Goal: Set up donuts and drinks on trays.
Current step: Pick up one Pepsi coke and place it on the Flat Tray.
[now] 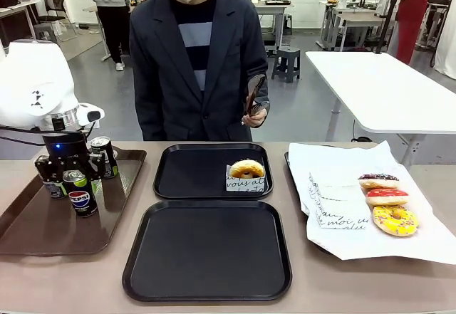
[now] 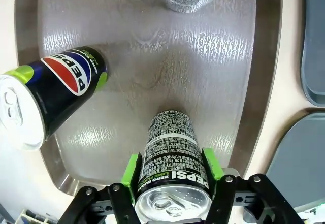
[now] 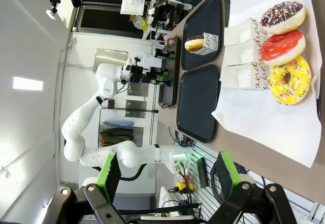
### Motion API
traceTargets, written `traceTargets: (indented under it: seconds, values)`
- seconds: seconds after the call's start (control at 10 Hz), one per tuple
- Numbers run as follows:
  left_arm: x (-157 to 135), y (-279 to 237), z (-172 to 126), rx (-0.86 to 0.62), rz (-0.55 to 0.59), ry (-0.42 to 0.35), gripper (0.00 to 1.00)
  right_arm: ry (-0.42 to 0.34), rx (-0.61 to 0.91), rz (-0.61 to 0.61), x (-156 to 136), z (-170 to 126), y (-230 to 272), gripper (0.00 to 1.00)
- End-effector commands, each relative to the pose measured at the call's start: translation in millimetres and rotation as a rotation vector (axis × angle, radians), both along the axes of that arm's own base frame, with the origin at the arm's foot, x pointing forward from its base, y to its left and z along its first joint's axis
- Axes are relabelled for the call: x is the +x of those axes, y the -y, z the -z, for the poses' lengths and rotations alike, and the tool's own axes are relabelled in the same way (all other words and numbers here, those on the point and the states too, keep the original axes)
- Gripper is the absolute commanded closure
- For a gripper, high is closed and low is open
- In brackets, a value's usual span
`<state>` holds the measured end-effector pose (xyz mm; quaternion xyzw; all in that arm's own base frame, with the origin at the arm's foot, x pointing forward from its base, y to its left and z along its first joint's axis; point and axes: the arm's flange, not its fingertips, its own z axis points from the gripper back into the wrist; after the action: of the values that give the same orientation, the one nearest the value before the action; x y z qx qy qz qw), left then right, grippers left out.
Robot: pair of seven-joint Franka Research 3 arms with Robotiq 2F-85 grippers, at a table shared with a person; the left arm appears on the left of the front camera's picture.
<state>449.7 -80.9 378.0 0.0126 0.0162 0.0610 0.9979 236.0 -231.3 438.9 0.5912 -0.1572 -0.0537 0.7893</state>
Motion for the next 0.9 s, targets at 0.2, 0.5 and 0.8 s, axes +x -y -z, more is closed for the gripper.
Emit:
traceTargets:
  seconds: [0.2,0.5,0.8]
  values:
    - [-20,8,-92,-0.058,-0.009,0.020,0.81,0.024,0.017,0.002,1,0,1,0.00]
    - [-41,4,-128,-0.101,-0.015,0.043,0.81,0.024,0.017,0.002,1,0,1,0.00]
    - [-40,10,-132,-0.073,-0.023,0.050,0.81,0.024,0.017,0.002,1,0,1,0.00]
